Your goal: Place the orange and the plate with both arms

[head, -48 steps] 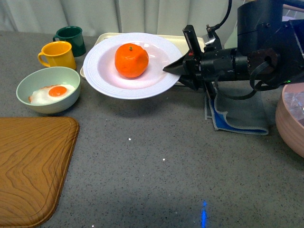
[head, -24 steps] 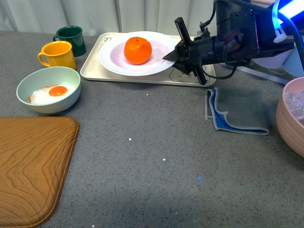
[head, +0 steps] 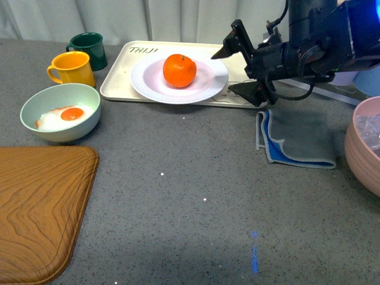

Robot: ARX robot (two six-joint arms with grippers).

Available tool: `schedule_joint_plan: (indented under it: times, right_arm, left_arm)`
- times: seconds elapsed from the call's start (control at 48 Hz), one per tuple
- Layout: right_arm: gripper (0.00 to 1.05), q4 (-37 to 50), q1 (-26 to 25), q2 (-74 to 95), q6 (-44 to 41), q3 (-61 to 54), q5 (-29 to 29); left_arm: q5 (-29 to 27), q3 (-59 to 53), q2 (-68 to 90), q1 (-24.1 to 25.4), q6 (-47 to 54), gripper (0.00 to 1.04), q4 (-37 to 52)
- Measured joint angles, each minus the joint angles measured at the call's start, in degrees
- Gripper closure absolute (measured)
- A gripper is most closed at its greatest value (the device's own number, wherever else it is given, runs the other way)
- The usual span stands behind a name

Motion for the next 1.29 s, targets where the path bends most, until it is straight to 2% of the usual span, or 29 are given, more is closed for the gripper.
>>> schedule_joint_plan:
  times: [0.063,0.083,0.167,0.229,0.25,0.313,0.355,0.396,0.459,0.501,0.792,1.168,1.21,1.293]
  right_arm:
    - [0.09,0.1,-0.1,-4.2,-3.4,-3.9,1.6]
    - [0.07,0.0,-0.1,-5.3,-4.5,-4.9,2.3]
    - [0.1,-3.4,-0.2,-10.8,-11.2,-9.6,6.2]
    - [0.09,-4.3,-0.2,-14.2,-17.4,-13.6,11.3]
    - [0.11,-1.6,-0.2,-14.6,-19.7,-15.2,14.5]
    - [0.24,22.9,-0.1,-16.9,-32.1,-26.8,32.5]
    - [0.33,36.1,-0.5,-19.2,-40.4,-35.1,39.5]
    - [0.4,44.3,-1.1,-21.5,-44.8,-41.1,41.8]
    - [0.55,54.6,-2.6,-27.5,-49.8,-50.4,41.9]
    - [0.6,56.6,-3.0,-30.0,-50.8,-53.1,41.8]
    - [1.03,60.0,-5.0,-42.3,-53.6,-70.1,39.3]
    - [1.04,57.3,-8.2,-62.5,-53.9,-87.4,36.2]
    - [1.04,55.2,-9.8,-65.9,-54.0,-88.9,33.5]
    - [1.04,48.8,-11.0,-73.5,-53.9,-90.6,33.6]
  left_arm:
    - [0.0,0.0,0.0,0.0,0.0,0.07,0.0]
    - [0.0,0.0,0.0,0.0,0.0,0.07,0.0]
    - [0.0,0.0,0.0,0.0,0.0,0.07,0.0]
    - [0.0,0.0,0.0,0.0,0.0,0.07,0.0]
    - [0.0,0.0,0.0,0.0,0.0,0.07,0.0]
    - [0.0,0.0,0.0,0.0,0.0,0.07,0.0]
    - [0.0,0.0,0.0,0.0,0.0,0.07,0.0]
    - [0.0,0.0,0.0,0.0,0.0,0.07,0.0]
    - [0.0,0.0,0.0,0.0,0.0,0.07,0.0]
    - [0.0,0.0,0.0,0.0,0.0,0.07,0.0]
    - [0.0,0.0,0.0,0.0,0.0,0.07,0.0]
    - [0.0,0.0,0.0,0.0,0.0,0.07,0.0]
    - [0.0,0.0,0.0,0.0,0.0,0.07,0.0]
    - [-0.1,0.0,0.0,0.0,0.0,0.07,0.0]
